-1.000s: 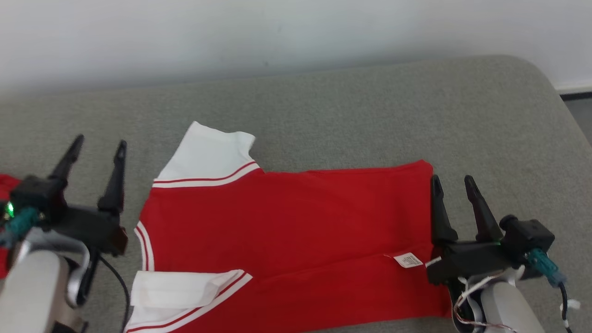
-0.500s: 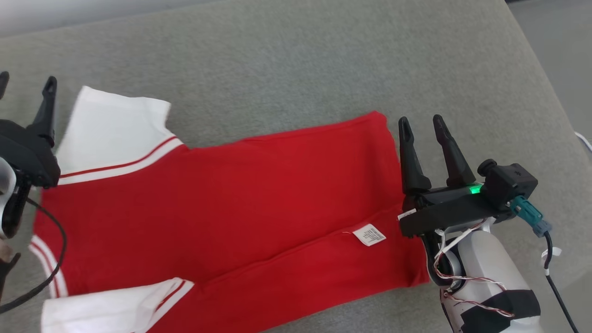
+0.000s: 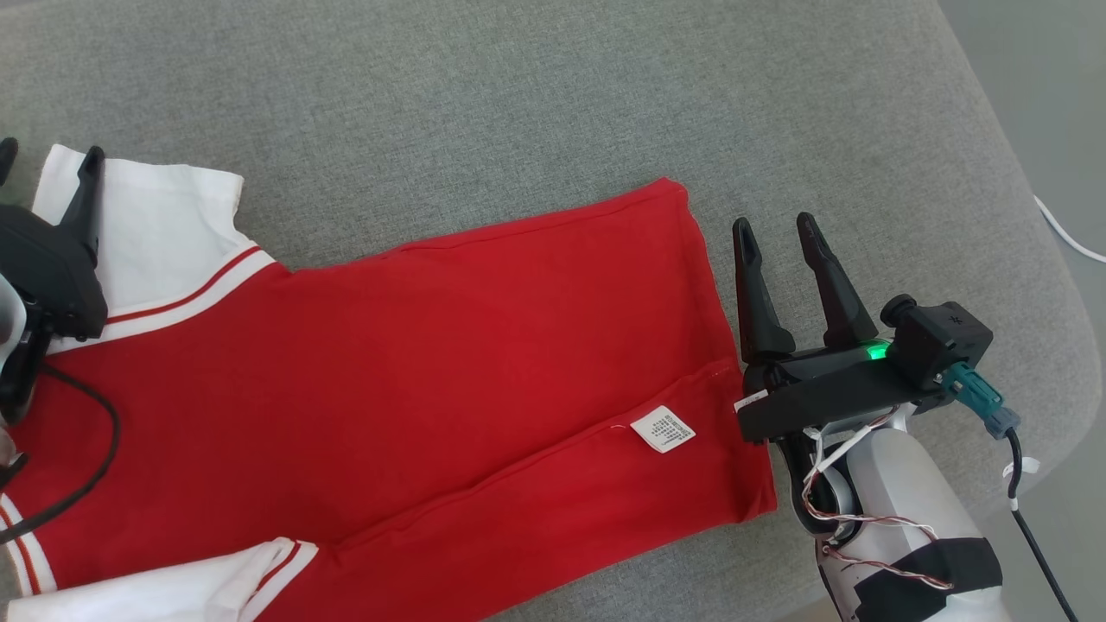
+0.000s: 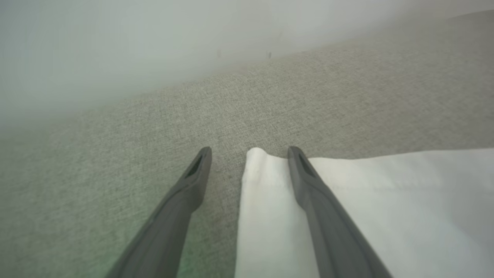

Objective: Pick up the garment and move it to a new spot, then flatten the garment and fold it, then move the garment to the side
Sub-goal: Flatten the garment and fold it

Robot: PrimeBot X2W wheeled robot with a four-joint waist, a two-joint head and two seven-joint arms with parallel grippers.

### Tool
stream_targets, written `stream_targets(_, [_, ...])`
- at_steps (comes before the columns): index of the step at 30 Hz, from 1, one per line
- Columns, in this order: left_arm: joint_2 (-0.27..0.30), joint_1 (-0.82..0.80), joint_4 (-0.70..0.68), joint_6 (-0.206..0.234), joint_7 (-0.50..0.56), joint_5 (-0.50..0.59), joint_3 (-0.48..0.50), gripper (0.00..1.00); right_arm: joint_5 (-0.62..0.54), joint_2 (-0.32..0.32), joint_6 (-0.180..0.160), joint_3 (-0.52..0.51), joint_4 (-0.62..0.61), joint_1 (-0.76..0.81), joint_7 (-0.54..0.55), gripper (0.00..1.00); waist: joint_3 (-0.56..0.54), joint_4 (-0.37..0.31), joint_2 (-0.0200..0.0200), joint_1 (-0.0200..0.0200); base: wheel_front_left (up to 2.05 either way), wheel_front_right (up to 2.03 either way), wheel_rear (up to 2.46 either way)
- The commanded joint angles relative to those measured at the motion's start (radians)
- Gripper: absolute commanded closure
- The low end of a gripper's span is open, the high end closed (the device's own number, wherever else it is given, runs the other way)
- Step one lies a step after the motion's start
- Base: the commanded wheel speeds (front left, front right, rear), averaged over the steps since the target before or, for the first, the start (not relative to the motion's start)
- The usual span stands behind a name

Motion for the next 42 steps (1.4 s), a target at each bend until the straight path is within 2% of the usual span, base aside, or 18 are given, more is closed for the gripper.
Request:
stream_targets(1, [-0.001,-0.011,0.019,0.002,0.007,-0.019,-0.016,0.0,0.003,0.001,0.001,0.002,0.001,-0.009,-0.001,0.0,0.002,-0.003,-0.0002,0.0,0.0,0.0,0.0])
stream_targets(3, [-0.012,-0.012,0.031,0.002,0.026,-0.049,-0.03,0.0,0.0,0.001,0.001,0.002,0.008,-0.009,-0.001,0.0,0.002,-0.003,-0.0002,0.0,0.0,0.0,0.0])
stream_targets(4, [-0.014,-0.016,0.035,0.001,0.032,-0.06,-0.038,0.41,-0.002,0.001,0.001,0.004,0.014,-0.011,-0.001,0.0,0.003,-0.002,-0.0002,0.0,0.0,0.0,0.0])
stream_targets(5, [-0.013,-0.021,0.041,0.001,0.038,-0.069,-0.047,0.71,-0.004,0.001,0.001,0.008,0.024,-0.016,-0.001,0.0,0.003,0.0,-0.0002,0.0,0.0,0.0,0.0])
stream_targets(6, [-0.012,-0.023,0.044,0.001,0.039,-0.077,-0.055,0.97,-0.005,0.001,0.001,0.011,0.029,-0.024,-0.001,0.0,0.003,0.001,-0.0002,0.0,0.0,0.0,0.0])
stream_targets(7, [-0.011,-0.024,0.047,0.001,0.038,-0.078,-0.063,1.0,-0.006,0.001,0.001,0.014,0.037,-0.03,-0.001,0.0,0.003,0.002,-0.0002,0.0,0.0,0.0,0.0])
stream_targets(14, [-0.026,-0.046,0.037,0.001,-0.041,-0.118,-0.093,1.0,-0.028,0.001,0.001,0.037,0.187,-0.114,-0.001,0.0,-0.015,0.037,-0.0002,0.0,0.0,0.0,0.0])
stream_targets(26, [-0.053,-0.055,-0.023,0.001,-0.138,-0.15,-0.16,1.0,-0.065,0.001,0.001,0.025,0.53,-0.327,0.007,0.0,-0.033,0.108,-0.0002,0.0,0.0,0.0,0.0])
stream_targets(33, [-0.075,-0.067,-0.036,0.001,-0.176,-0.163,-0.194,1.0,-0.122,-0.001,0.001,-0.037,0.741,-0.452,0.094,0.02,-0.031,0.143,-0.0002,0.0,0.0,0.0,0.0])
stream_targets(34, [-0.079,-0.068,-0.036,0.001,-0.179,-0.165,-0.196,1.0,-0.117,0.0,0.001,-0.038,0.757,-0.46,0.105,0.25,-0.031,0.146,-0.0002,0.0,0.0,0.0,0.0])
stream_targets(35, [-0.08,-0.07,-0.036,0.001,-0.183,-0.165,-0.198,1.0,-0.117,0.0,0.001,-0.036,0.775,-0.464,0.118,0.56,-0.032,0.148,-0.0002,0.0,0.0,0.0,0.0])
stream_targets(36, [-0.08,-0.072,-0.034,0.001,-0.184,-0.167,-0.2,1.0,-0.117,0.001,0.001,-0.036,0.788,-0.467,0.126,0.7,-0.033,0.149,-0.0002,0.0,0.0,0.0,0.0])
stream_targets(37, [-0.08,-0.073,-0.033,0.001,-0.187,-0.17,-0.201,1.0,-0.114,0.001,0.001,-0.033,0.797,-0.472,0.128,1.0,-0.033,0.149,-0.0002,0.0,0.0,0.0,0.0])
stream_targets(42, [-0.072,-0.075,-0.025,0.001,-0.201,-0.182,-0.205,1.0,-0.063,0.002,0.001,0.001,0.801,-0.479,0.117,1.0,-0.037,0.15,-0.0002,0.0,0.0,0.0,0.0])
